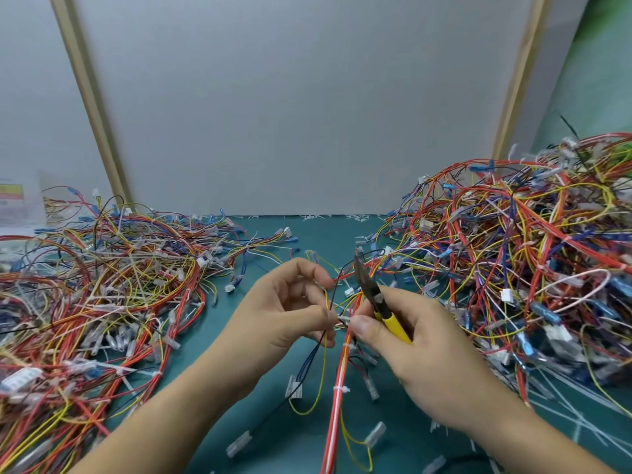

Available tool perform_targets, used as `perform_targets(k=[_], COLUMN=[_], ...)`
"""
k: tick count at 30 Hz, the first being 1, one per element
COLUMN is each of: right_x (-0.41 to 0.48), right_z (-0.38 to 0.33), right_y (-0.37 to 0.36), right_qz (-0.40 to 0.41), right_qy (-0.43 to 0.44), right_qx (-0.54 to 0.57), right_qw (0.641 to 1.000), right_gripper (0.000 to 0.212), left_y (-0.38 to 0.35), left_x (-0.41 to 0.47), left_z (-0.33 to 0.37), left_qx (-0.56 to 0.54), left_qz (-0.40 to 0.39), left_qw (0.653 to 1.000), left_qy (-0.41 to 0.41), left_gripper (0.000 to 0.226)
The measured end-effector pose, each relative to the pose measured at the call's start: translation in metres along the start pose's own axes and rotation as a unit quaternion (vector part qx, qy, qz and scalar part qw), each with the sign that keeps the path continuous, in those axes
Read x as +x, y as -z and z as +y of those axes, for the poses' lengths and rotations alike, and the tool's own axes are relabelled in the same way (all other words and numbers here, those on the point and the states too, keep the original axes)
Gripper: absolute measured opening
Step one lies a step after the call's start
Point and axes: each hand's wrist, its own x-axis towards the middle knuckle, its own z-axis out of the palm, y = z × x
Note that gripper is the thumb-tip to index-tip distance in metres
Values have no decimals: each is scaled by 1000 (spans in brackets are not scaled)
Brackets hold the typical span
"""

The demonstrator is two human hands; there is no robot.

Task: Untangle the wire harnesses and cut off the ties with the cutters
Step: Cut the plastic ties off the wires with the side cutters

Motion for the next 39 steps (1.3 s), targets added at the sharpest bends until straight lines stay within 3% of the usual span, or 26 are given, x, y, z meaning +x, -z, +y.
perform_targets(k=[8,11,14,18,23,39], right_x=[-2,-1,-2,-6,-8,-9], right_z=[0,-5,-10,-14,-14,-17], right_y=[5,7,15,13,6,4], right_qz=[35,106,173,95,4,-29], right_qy=[-37,-27,2,-18,-66,-86], right_qx=[44,46,46,125,55,4], right_qw=[998,993,984,987,996,996], right_gripper=[6,6,29,47,57,55], left_y=[6,7,10,11,10,4], left_x=[-3,-2,0,-1,-1,-6], left_z=[6,8,10,13,13,12], left_qx=[56,38,14,27,30,32], left_qz=[-65,-23,38,58,51,24], left_qw=[996,998,997,994,993,993], left_qy=[-25,-42,-63,-92,-105,-111], left_gripper=[39,59,72,63,62,61])
